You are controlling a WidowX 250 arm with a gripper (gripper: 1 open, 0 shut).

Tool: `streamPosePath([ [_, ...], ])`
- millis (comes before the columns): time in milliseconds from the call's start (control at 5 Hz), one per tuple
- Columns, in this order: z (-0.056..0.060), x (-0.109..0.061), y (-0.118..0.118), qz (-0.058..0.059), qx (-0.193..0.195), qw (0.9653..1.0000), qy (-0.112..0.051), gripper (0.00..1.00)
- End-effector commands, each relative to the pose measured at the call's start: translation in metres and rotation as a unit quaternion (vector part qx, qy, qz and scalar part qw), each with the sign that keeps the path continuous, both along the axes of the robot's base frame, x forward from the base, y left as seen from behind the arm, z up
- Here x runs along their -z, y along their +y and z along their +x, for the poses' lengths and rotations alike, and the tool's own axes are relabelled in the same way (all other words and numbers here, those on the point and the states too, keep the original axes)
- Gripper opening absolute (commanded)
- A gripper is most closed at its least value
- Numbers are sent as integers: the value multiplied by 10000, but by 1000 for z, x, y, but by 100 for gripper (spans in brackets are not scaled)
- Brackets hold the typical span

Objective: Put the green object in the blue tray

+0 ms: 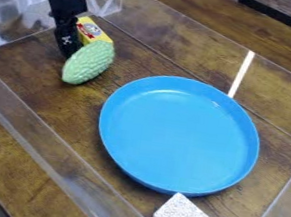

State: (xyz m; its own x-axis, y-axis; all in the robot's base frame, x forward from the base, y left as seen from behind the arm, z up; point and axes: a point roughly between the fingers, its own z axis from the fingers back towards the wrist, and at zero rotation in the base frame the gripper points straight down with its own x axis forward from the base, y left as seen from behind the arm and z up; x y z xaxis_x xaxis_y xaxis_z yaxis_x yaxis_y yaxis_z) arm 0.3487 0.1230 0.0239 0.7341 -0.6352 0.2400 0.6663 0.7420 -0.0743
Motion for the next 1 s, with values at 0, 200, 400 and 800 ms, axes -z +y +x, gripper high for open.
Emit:
streamPosePath([
  [0,13,-14,0,99,151,9995,-264,100],
  [200,15,-12,7,69,308,9991,-270,100],
  [400,16,-12,15,36,453,9986,-270,100],
  [800,14,-4,24,-19,228,9994,-258,100],
])
